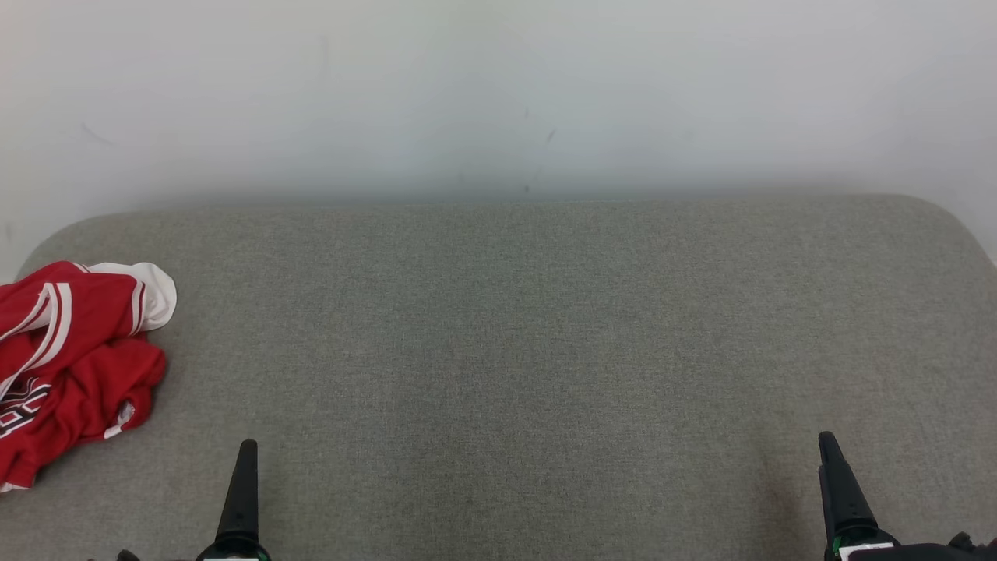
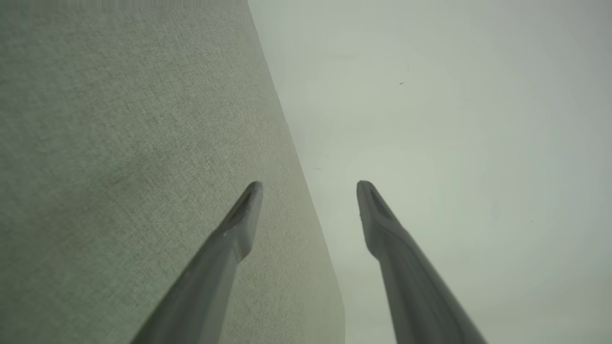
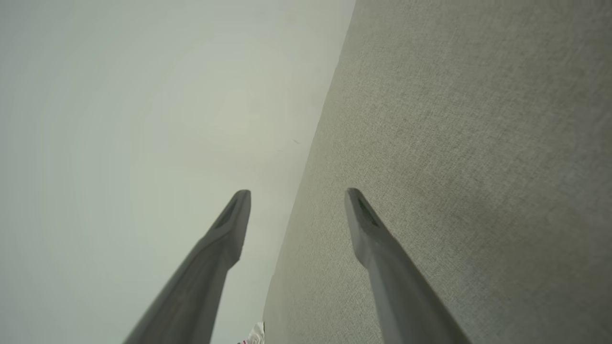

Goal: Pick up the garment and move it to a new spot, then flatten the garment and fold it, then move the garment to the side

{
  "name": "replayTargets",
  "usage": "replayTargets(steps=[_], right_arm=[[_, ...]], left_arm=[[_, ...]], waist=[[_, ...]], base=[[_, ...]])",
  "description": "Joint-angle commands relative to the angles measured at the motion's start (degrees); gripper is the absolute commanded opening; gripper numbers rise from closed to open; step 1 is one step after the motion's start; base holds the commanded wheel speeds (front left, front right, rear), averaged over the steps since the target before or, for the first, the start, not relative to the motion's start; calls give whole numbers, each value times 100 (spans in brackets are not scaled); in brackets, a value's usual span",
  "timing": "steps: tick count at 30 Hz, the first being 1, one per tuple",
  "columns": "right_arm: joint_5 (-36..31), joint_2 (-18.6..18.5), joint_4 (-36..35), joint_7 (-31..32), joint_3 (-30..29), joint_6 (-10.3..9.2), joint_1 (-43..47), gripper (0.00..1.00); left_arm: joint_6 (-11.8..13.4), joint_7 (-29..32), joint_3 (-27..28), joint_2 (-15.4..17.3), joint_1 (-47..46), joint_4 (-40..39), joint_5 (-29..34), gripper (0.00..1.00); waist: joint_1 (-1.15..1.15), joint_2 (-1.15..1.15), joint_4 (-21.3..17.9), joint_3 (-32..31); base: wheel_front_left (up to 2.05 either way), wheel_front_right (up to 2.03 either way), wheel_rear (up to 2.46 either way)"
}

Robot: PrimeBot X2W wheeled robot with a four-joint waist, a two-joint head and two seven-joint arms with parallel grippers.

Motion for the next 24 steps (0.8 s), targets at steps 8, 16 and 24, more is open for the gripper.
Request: replayTargets(steps=[8,16,24], right_arm=[[-944,-42,-88,-247,158,-3,-135,100],[-1685,-46,-105,-405,250,-4,-165,100],[-2518,-49,-91,-570,310,-5,-181,100]], left_arm=[[-1,-209,208,20,42,-226,1034,100],[66,-339,187,22,91,-381,1936,100],[253,-470,47,23,180,-562,3016,100]], waist=[[0,0,-12,-5],[0,0,-21,-5],[0,0,-29,-12]], base=[[0,0,0],[0,0,0],[0,0,0]])
